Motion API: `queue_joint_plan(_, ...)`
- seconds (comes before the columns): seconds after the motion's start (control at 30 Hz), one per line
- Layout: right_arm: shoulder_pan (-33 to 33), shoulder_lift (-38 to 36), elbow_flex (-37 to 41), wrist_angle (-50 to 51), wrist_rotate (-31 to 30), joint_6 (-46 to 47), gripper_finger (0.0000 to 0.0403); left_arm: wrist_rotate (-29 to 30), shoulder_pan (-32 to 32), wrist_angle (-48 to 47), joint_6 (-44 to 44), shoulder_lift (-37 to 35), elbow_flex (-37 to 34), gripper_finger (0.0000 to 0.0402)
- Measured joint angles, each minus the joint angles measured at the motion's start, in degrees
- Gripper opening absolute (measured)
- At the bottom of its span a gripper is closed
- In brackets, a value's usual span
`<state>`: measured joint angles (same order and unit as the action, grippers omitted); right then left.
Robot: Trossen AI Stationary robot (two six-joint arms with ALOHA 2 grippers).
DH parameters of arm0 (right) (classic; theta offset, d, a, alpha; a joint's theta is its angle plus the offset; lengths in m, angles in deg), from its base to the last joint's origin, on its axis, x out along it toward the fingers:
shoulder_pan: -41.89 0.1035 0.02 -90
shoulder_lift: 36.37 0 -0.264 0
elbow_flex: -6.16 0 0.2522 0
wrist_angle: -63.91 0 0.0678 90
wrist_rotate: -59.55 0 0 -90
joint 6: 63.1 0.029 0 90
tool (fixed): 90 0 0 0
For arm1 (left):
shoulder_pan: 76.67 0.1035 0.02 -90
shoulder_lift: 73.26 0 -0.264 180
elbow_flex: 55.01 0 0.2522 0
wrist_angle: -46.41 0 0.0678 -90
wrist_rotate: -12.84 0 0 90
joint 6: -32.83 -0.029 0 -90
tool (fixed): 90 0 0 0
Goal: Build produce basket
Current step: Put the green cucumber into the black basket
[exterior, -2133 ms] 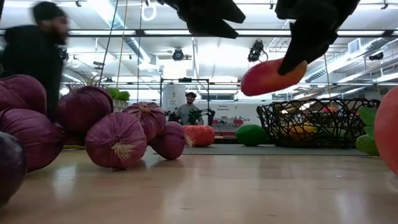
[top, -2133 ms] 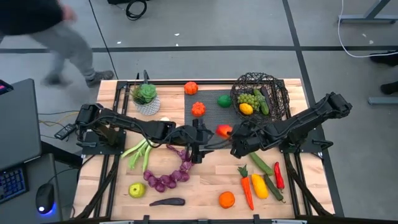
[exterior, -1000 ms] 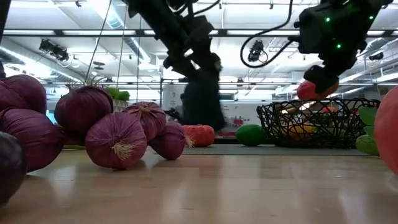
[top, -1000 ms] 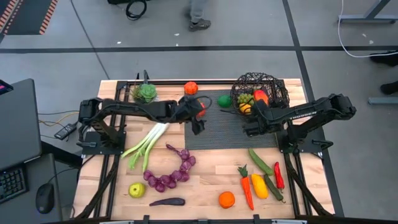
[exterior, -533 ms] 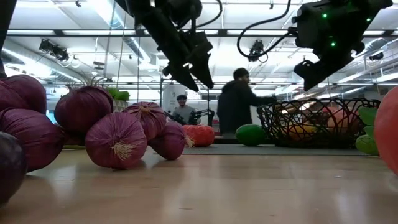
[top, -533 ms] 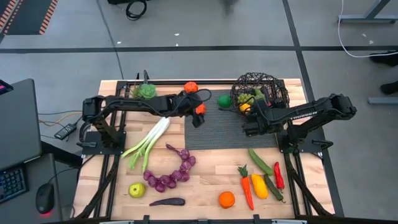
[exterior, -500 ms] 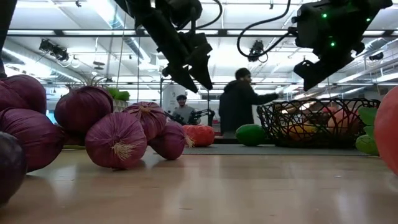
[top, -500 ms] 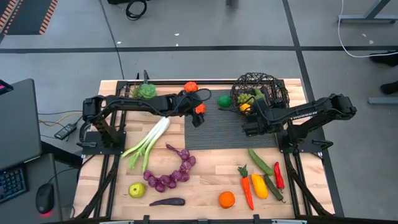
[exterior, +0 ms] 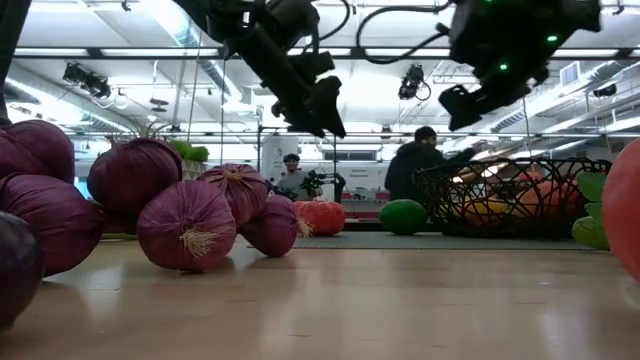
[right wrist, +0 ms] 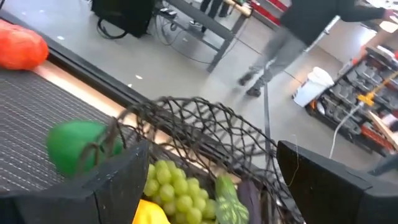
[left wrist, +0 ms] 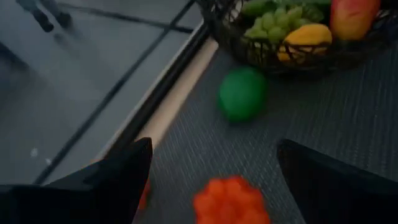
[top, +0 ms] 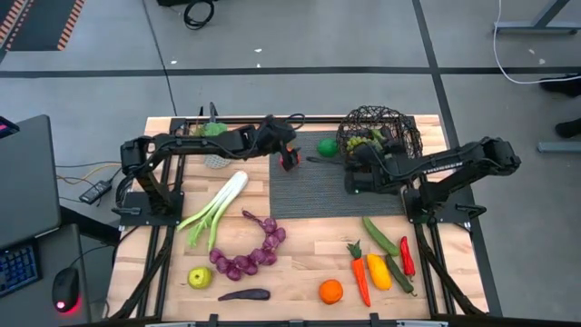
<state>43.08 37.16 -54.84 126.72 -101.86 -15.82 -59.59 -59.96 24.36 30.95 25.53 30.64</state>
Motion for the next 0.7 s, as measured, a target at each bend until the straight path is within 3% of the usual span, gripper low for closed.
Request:
queue_joint_plan(0.13,-3.97,-0.04,-1.08,-14.73,3.42,-15.9,0.0354,-0.26,1.35,1.92,-6.01,-0.01,0.8,0.0352)
queue_joint_plan(0.27,-7.91,-0.13,-4.75,-27.07,16.88,-21.18,0.0354,-7.91,3.62,-5.99,-4.01,-0.07,5.6,0.0352)
queue_joint_plan(0.37,-10.03,-0.13,-7.52,-28.56,25.36,-20.21,0.0354,-12.44,5.09,-14.77,-0.56,-0.12,7.95,0.0352)
queue_joint_plan(0.57,-13.72,-0.02,-12.2,-28.42,37.43,-21.74,0.0354,-14.08,6.34,-37.78,1.43,-0.1,16.08,0.0352)
queue_joint_plan(0.7,-15.26,0.07,-13.52,-28.36,43.48,-23.24,0.0354,-17.49,5.49,-42.04,3.43,-0.21,20.4,0.0349)
